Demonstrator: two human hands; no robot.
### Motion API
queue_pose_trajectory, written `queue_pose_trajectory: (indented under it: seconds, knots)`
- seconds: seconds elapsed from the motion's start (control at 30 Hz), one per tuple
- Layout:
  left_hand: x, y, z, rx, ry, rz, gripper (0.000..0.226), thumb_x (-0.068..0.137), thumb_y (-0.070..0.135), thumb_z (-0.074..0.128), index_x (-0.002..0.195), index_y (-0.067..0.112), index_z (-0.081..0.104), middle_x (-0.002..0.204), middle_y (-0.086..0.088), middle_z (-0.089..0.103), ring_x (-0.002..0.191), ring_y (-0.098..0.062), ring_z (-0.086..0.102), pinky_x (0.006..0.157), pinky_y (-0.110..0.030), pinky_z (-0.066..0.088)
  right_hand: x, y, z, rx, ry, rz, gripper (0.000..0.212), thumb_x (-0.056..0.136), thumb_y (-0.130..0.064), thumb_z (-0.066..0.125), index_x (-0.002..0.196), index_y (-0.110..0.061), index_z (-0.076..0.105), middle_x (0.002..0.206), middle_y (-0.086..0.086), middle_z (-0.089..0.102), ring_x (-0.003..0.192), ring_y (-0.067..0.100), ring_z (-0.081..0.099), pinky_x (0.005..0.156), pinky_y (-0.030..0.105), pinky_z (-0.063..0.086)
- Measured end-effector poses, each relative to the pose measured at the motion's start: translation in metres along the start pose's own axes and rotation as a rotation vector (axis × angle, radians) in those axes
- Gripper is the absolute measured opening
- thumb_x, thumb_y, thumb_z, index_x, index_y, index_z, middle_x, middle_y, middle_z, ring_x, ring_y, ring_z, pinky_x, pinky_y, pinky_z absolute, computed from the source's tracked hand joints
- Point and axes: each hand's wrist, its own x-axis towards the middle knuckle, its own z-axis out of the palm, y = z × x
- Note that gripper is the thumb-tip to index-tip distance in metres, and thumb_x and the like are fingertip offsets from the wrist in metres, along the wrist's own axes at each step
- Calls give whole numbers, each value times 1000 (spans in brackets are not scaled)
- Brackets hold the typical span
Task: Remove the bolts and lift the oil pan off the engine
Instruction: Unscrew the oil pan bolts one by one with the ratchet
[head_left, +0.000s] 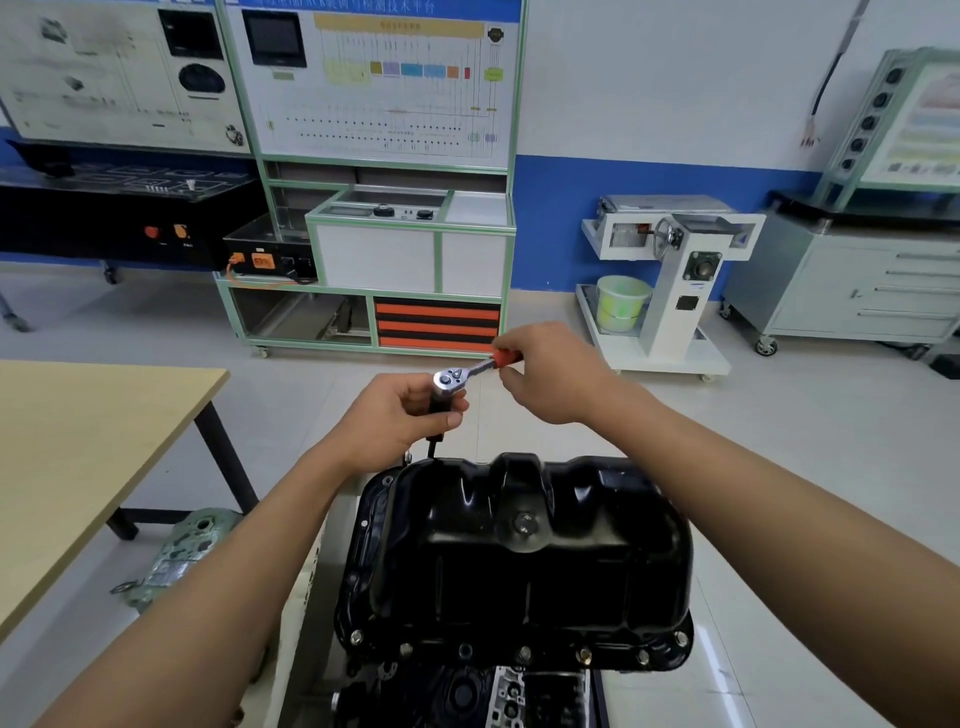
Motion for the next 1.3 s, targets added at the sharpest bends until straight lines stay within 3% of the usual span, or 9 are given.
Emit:
queue_pose_trajectory:
  seconds: [0.13,0.27,0.5,0.6,0.77,0.87,0.97,1.1,1.3]
  knots:
    - [1,-4,4,29,101,57,27,88,-2,75,101,21,75,96,-2,79,91,-10,73,83,-29,61,-21,-9,-17,-212,-95,27,22,90,-37,58,83,-20,70,79,-1,60,81,26,60,61,31,44]
    - [4,-4,11,87,195,118,25,85,-1,78,89,24,76,88,-8,77,80,-15,71,69,-27,60,-37,-27,-27,-55,-266,18,41,85,-43,65,54,-16,69,53,2,64,58,17,57,62,35,54]
    - [8,-6,19,148,292,137,8,86,8,80,85,11,72,83,-17,72,74,-36,63,77,-51,56,-41,-46,-9,132,-206,-13,44,84,-47,70,64,-7,72,51,5,57,49,16,48,56,35,48]
    - [6,-5,10,135,252,84,12,89,5,75,87,17,72,81,-15,70,70,-23,61,73,-51,57,-35,-37,-16,76,-249,-19,40,87,-42,68,58,-16,72,47,-3,60,45,6,48,51,24,42]
    - [-1,-4,1,181,-27,19,7,95,14,71,98,19,74,93,-3,76,84,-9,67,73,-20,51,-11,-24,-20,-35,-135,-49,12,90,-21,65,80,-19,72,79,1,66,80,24,61,75,37,55]
    - [-4,-1,7,121,-61,-9,14,95,5,70,104,16,71,99,1,79,94,-7,72,75,-17,52,6,-23,-9,-71,-108,-87,20,93,-11,56,78,-22,65,83,2,60,87,30,57,74,36,49]
    - [-6,3,4,55,-83,8,27,95,-4,65,111,17,68,103,3,78,100,-7,71,80,-20,56,19,-22,3,-108,-132,-101,34,94,-5,51,123,-18,65,127,6,61,117,28,56,95,40,48]
    - [-5,7,-2,72,-85,27,36,95,-8,63,112,22,70,107,7,78,107,-7,71,88,-20,56,25,-22,5,-98,-118,-135,46,95,1,48,134,-18,61,153,2,46,139,24,41,110,42,39]
    - [-2,1,1,63,80,60,27,94,-2,68,105,22,73,98,8,79,98,-4,72,91,-22,56,10,-20,-1,-270,-69,-30,12,92,-12,51,92,-16,62,92,6,58,82,29,57,65,34,45]
